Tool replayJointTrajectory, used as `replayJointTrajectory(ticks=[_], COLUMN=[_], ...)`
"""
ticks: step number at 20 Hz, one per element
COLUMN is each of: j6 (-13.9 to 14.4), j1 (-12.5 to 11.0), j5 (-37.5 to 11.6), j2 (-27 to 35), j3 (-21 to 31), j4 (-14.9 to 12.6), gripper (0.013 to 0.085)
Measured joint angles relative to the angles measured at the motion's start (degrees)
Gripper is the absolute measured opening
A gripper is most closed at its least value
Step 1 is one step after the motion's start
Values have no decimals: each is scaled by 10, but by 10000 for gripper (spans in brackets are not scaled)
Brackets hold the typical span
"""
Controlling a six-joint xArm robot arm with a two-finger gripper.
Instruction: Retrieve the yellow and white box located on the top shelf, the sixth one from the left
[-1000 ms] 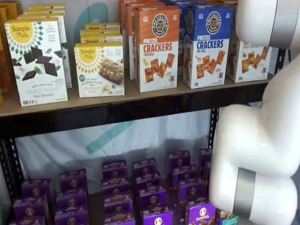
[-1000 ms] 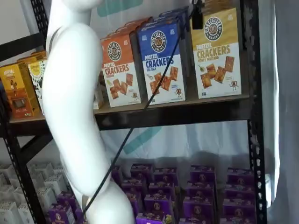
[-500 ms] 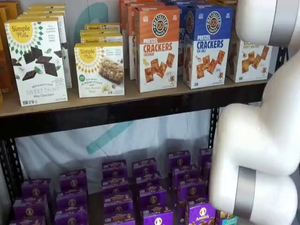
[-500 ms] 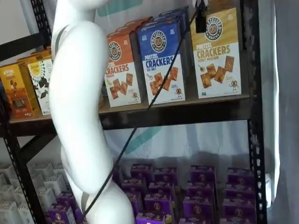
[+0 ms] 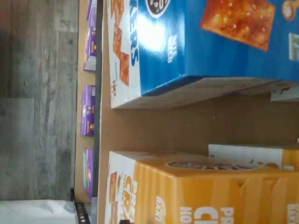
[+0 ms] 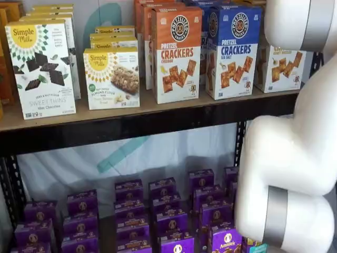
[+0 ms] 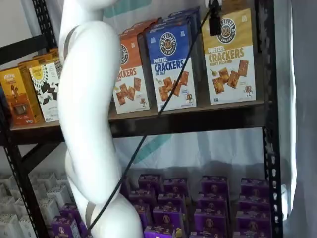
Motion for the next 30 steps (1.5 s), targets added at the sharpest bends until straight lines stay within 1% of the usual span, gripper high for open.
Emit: replayJointTrajectory(ticks=[7,11,17,19,20,21,22,23,30], j6=[-5,-7,-10,-11,-12,-13,-13,-13,-15], j1=[1,-2,-6,-7,-7,-8,-9,-9,-11], j5=[2,6,0,0,-1,-1,-1,0,1], j2=[-4,-3,-8,-9,-9,-9,-9,-9,-9], j3=[7,7,15,16,17,18,18,17,17], j4=[-16,-18,-12,-10,-10,-10,-10,-10,-9], gripper=[850,850,850,770,770,730,730,690,690])
